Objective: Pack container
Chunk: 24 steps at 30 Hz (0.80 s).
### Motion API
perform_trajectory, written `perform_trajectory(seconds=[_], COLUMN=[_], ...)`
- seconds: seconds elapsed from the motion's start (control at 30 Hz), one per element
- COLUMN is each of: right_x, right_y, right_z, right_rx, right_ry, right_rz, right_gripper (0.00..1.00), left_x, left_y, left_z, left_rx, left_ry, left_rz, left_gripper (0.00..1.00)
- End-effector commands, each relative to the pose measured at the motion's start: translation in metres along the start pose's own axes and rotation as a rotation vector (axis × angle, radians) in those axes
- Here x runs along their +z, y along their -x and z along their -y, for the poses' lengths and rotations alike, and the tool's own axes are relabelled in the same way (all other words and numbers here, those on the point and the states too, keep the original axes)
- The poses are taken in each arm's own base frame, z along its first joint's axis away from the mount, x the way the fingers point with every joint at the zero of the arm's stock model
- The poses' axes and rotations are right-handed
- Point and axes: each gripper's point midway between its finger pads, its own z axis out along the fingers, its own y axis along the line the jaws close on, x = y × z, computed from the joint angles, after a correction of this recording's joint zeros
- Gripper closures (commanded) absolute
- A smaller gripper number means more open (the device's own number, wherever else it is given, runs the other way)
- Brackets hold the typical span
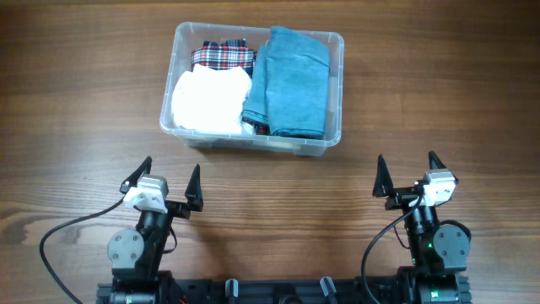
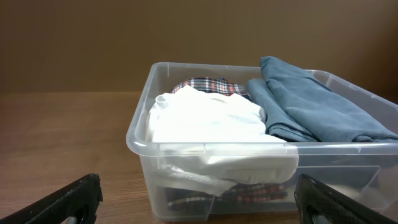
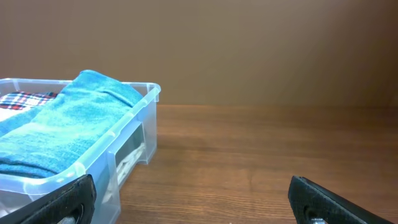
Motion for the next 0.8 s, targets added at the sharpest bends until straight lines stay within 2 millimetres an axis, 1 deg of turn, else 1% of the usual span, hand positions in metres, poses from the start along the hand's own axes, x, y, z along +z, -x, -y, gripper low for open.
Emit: perform_trajectory(seconds=[0.0,0.13,0.77], right_x=[-0.0009,-0.0009,-0.0009], right_y=[0.0030,0.0030,0.0032], right_z=[-0.0018,-0.0017,-0.0019], right_rx=[-0.047,-0.093,-0.086], right_ry=[0.012,0.011,0.012], right_rz=[0.015,0.016,0.016], right_gripper=[0.00,0.00,0.00], left_x=[0.0000,0.0000,0.0000], left_y=[-0.0016,-0.0016,-0.0017], left_z=[-0.0006,-0.0006,-0.0006], left_rx=[-0.002,-0.002,-0.002], left_ry=[0.005,0.005,0.005], left_rz=[-0.001,-0.001,-0.002], left_gripper=[0.00,0.00,0.00])
